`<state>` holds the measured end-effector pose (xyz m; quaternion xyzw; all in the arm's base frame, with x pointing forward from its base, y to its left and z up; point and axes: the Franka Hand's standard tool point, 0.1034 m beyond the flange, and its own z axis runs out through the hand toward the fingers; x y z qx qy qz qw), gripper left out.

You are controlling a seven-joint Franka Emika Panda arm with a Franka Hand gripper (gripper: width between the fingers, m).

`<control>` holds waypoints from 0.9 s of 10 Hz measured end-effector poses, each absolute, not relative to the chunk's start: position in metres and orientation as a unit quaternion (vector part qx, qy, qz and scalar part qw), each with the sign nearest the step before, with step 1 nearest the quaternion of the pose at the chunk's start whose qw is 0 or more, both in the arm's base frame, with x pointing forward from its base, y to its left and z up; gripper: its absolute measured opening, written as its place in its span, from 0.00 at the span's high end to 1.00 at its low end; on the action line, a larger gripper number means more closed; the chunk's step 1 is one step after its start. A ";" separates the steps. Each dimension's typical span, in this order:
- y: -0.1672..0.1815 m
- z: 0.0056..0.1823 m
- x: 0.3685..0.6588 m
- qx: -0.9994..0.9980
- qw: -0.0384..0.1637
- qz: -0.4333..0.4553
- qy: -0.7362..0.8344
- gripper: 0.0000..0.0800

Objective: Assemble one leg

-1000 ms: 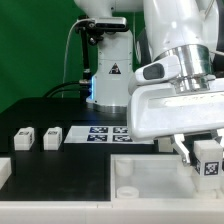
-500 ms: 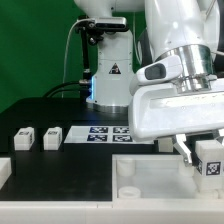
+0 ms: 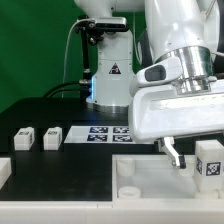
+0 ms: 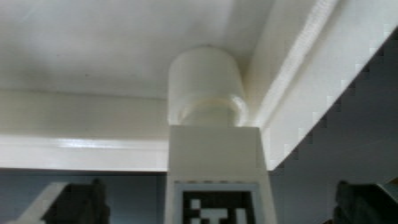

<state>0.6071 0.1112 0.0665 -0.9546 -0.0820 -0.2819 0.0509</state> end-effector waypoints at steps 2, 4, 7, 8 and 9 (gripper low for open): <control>0.111 0.066 0.607 -0.955 0.051 -0.282 -0.082 0.19; 0.111 0.066 0.607 -0.955 0.051 -0.282 -0.082 0.19; 0.110 0.096 0.613 -0.961 0.052 -0.257 -0.087 0.19; 0.109 0.104 0.617 -0.967 0.054 -0.234 -0.089 0.19; 0.108 0.109 0.624 -0.969 0.056 -0.225 -0.087 0.19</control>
Offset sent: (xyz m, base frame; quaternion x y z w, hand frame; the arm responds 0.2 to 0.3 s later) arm 0.0000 0.0000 0.0000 0.0000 0.0000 0.0000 1.0000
